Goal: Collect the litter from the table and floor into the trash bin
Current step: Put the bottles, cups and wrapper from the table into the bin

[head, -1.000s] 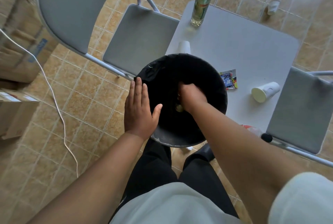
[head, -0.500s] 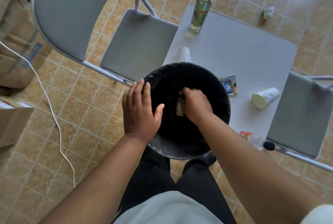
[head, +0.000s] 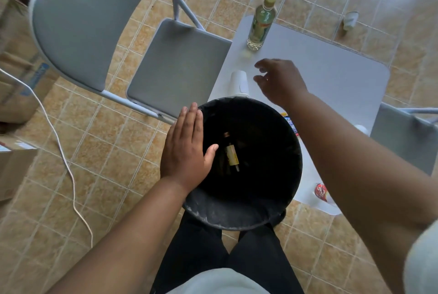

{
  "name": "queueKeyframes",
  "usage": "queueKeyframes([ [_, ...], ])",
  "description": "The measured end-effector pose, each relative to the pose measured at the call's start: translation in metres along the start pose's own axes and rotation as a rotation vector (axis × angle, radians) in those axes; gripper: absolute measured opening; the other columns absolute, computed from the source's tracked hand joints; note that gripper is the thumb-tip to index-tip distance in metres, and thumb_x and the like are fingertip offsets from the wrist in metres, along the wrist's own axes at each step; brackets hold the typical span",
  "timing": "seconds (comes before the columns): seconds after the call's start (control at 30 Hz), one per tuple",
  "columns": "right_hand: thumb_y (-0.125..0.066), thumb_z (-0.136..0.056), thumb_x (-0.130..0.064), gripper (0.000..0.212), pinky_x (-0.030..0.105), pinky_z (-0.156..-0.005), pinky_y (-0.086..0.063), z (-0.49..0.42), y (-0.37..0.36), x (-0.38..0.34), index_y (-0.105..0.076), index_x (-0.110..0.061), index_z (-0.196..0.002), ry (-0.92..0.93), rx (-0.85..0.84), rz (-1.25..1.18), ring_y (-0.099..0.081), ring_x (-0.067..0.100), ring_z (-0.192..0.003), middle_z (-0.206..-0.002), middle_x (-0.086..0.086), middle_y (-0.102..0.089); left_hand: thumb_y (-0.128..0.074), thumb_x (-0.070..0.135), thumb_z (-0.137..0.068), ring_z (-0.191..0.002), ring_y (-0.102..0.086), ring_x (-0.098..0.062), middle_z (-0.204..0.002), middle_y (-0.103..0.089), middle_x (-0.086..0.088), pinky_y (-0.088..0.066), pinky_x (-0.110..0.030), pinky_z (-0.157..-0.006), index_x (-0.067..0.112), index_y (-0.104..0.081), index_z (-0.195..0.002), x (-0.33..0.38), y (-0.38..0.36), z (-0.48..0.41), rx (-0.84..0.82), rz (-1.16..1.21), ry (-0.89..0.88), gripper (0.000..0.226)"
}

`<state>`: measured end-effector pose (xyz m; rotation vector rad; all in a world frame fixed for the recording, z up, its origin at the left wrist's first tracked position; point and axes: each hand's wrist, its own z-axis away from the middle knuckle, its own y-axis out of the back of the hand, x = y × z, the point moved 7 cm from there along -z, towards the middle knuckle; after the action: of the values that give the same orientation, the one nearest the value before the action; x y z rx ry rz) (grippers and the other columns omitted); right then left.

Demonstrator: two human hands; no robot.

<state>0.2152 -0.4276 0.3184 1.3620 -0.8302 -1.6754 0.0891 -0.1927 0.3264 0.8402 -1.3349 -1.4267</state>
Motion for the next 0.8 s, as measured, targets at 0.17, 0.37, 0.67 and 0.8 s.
queueKeyframes([
  [0.17,-0.059,-0.096,-0.020,0.045,0.044,-0.091,-0.049,-0.034,-0.053,0.018,-0.053,-0.017,-0.140,0.114,-0.269,0.330,-0.056,0.036,-0.118,-0.133,0.010,-0.058,-0.047,0.049,-0.094,-0.150,-0.010,-0.027,-0.163,-0.012,-0.011,-0.029,-0.045,-0.115,0.004,-0.018,-0.153,-0.001,-0.001,0.000,0.012,0.001,0.003,0.080],
  [0.37,-0.061,-0.092,-0.016,0.056,0.046,-0.083,-0.054,-0.055,-0.100,0.028,-0.041,-0.024,-0.144,0.269,-0.431,0.516,-0.050,0.038,-0.120,-0.150,0.011,-0.037,-0.046,0.048,-0.095,-0.150,-0.010,-0.026,-0.163,-0.013,-0.012,-0.030,-0.046,-0.115,0.003,-0.019,-0.153,-0.001,-0.002,0.000,0.030,0.026,-0.004,0.079],
  [0.67,-0.037,-0.104,-0.019,0.058,0.036,-0.068,-0.050,-0.072,-0.141,0.027,-0.020,-0.050,-0.151,0.473,-0.536,0.779,-0.047,0.038,-0.119,-0.166,-0.007,-0.003,-0.049,0.046,-0.095,-0.150,-0.012,-0.027,-0.162,-0.015,-0.013,-0.030,-0.045,-0.115,0.002,-0.021,-0.153,-0.001,-0.003,0.001,0.068,0.023,-0.019,0.078],
  [0.8,-0.042,-0.103,-0.020,0.043,0.045,-0.096,-0.046,-0.074,-0.150,0.022,-0.038,-0.029,-0.145,0.612,-0.454,0.858,-0.022,0.047,-0.143,-0.163,-0.002,-0.021,-0.049,0.046,-0.095,-0.150,-0.012,-0.027,-0.162,-0.015,-0.013,-0.031,-0.046,-0.114,0.002,-0.021,-0.153,-0.002,-0.004,0.002,0.074,0.026,-0.015,0.078],
])
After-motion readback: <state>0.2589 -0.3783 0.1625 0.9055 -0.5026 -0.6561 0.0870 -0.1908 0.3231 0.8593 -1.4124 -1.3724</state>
